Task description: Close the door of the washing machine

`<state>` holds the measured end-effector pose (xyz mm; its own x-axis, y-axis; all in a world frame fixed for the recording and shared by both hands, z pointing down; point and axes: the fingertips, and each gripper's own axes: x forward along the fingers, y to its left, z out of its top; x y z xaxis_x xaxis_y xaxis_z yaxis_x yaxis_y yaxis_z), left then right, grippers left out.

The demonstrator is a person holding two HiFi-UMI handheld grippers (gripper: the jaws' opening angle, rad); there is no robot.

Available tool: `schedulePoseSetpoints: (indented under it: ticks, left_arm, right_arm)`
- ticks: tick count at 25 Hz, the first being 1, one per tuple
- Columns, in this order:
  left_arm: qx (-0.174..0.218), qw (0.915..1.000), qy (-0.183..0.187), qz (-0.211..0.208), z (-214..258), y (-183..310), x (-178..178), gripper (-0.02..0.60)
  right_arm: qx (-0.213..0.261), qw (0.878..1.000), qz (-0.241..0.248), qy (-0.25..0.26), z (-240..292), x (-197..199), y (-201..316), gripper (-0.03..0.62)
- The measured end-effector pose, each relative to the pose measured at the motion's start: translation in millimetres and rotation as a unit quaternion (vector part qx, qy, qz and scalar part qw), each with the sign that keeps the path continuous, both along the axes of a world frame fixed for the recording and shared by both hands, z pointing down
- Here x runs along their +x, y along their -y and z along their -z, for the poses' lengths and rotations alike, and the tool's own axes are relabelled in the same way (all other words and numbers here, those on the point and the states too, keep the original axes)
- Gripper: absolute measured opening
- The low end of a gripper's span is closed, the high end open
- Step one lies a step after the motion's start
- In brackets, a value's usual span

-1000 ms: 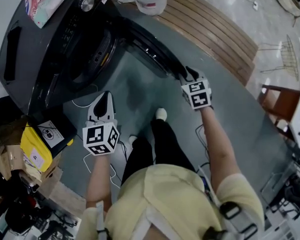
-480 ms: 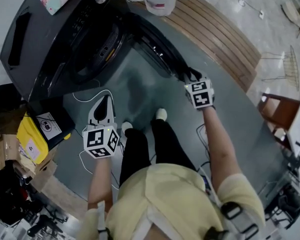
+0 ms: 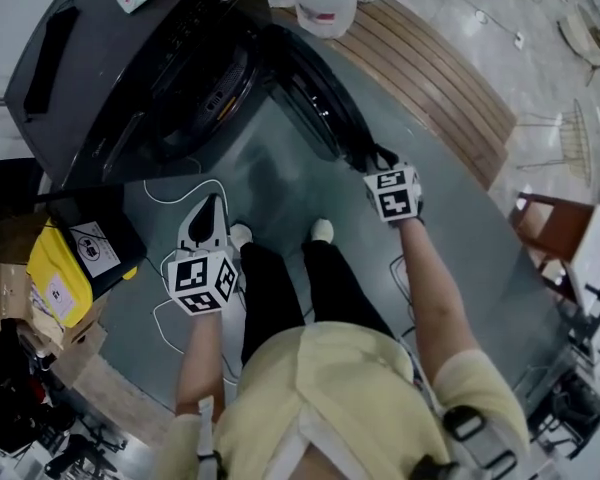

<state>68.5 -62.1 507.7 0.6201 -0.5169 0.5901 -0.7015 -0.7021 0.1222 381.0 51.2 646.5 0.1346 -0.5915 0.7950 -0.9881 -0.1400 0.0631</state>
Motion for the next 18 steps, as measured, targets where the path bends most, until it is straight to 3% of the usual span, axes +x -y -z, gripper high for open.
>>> schedulePoseSetpoints:
  ticks: [7, 18]
  left_arm:
    - [-0.002, 1.0, 0.002, -0.004, -5, 8, -29, 0.008]
    - [-0.02, 0.9996, 0.008, 0.02, -16, 24, -94, 0.008]
  right_arm:
    - [-0.019, 1.0, -0.01, -0.012, -1, -35, 0, 0.058]
    - [-0.048, 0.998, -0.009, 0.025, -4, -124, 13, 0.058]
